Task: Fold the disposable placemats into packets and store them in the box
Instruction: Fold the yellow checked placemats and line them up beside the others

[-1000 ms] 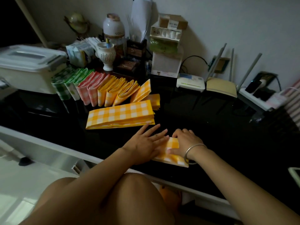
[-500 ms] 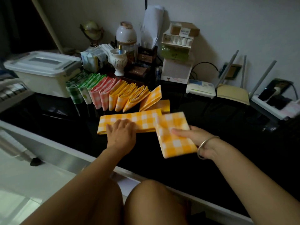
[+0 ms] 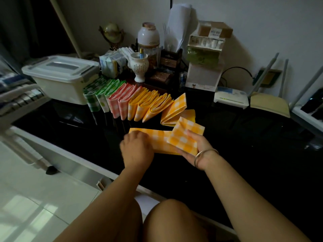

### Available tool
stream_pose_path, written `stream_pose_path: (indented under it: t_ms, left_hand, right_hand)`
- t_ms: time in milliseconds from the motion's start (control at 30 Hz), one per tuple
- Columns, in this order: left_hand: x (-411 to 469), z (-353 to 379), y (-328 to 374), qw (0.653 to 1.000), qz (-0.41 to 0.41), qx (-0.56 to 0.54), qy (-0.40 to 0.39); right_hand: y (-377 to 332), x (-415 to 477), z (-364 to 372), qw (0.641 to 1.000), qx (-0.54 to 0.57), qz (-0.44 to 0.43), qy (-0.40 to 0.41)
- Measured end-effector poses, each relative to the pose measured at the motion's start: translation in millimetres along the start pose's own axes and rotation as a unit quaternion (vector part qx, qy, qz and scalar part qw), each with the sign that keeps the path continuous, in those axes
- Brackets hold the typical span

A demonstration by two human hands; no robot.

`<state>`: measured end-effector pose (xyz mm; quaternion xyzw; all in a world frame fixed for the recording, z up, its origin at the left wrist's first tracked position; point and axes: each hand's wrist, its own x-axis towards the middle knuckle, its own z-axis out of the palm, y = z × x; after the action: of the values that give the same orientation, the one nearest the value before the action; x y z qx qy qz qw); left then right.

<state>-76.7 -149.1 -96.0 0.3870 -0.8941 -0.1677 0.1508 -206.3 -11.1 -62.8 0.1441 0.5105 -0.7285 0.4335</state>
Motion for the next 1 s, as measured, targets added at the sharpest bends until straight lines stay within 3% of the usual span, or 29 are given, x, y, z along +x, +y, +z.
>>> stream_pose_path:
  t_ms: [67,133,267,333,467,567,667,833,933,1000]
  left_hand:
    - [2,-5,-9,0.992,-0.119,0.016,0.029]
    - [4,-9,-17,0.984,-0.180,0.007,0.013]
    - [8,-8,-25,0.976,-0.211,-0.056,0.009]
    - [9,-8,-22,0.966,-0.213,-0.145,0.038]
    - [-3,-24,5,0.923,-0.088,-0.353,0.126]
    - [-21,-27,40,0.904,0.034,-0.417,0.085]
    - [-27,-14,54,0.915,0.121,-0.381,0.056]
    - [-15,2,45,0.924,0.175,-0.340,0.003]
    - [-13,5,47,0.912,0.182,-0.365,-0.040]
    - [-15,5,51,0.922,0.193,-0.329,-0.061]
  right_hand:
    - [-1,0,-2,1.000,0.007,0.008,0.003]
    - [-1,1,-4,1.000,0.011,0.012,-0.002]
    - [1,0,-4,1.000,0.023,0.016,-0.003]
    - [1,0,-4,1.000,0.004,0.007,0.009]
    - [3,-4,-3,0.999,-0.031,0.020,0.013]
    - [6,-5,-6,0.998,-0.054,0.031,0.009]
    - [8,-4,-15,0.998,-0.044,0.039,0.021]
    - [2,-12,-14,0.999,-0.043,0.028,-0.004]
    - [-7,-16,-8,0.987,-0.155,-0.015,0.030]
    - [-12,-16,-10,0.956,-0.276,-0.060,0.083]
